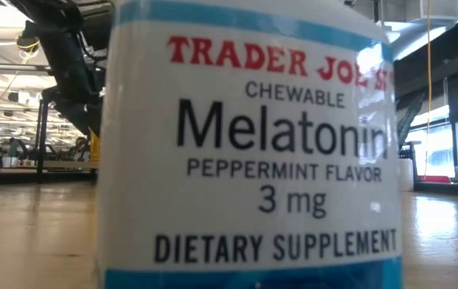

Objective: Pick and place medicine bottles onto shelf by color
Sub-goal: Put the orange pill bottle on the shelf

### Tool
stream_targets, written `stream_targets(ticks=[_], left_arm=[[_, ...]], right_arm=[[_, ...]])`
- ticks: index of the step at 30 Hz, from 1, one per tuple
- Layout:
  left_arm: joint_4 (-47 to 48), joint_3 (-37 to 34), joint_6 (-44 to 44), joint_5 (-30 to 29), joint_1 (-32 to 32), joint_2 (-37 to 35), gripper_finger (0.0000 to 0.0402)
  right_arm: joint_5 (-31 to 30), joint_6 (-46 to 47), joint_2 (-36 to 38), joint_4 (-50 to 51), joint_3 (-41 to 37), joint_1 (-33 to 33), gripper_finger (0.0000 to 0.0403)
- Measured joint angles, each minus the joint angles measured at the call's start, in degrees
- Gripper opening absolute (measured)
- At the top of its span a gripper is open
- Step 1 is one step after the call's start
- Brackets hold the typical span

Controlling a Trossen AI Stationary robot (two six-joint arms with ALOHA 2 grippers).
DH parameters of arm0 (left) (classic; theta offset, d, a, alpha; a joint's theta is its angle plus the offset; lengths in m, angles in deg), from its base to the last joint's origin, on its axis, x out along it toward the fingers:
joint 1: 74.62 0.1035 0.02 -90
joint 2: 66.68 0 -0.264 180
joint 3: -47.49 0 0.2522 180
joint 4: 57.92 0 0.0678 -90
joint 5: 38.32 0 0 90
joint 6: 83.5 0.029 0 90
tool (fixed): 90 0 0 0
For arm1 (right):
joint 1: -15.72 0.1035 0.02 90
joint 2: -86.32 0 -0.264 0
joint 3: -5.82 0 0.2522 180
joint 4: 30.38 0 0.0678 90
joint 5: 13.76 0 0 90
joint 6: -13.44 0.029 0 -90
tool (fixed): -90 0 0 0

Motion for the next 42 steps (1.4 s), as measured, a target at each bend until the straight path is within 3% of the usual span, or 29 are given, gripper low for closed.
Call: stream_targets(ticks=[8, 16, 21, 42], left_arm=[[1.5, 5.2, 2.7, 2.9, -0.3, -2.1, 0.0255], [7.2, 10.1, 4.9, 15.6, -0.3, -2.5, 0.0255], [8.8, 8.9, 4.7, 22.8, -0.3, -2.3, 0.0255], [-1.1, 1.1, 10.4, 17.2, 1.4, -0.8, 0.0255]], right_arm=[[0.0, 0.0, 0.0, 0.0, 0.0, 0.0, 0.0272], [0.0, 0.0, 0.0, 0.0, 0.0, 0.0, 0.0272], [0.0, 0.0, 0.0, 0.0, 0.0, 0.0, 0.0272], [0.0, 0.0, 0.0, -0.1, 0.0, 0.0, 0.0272]])
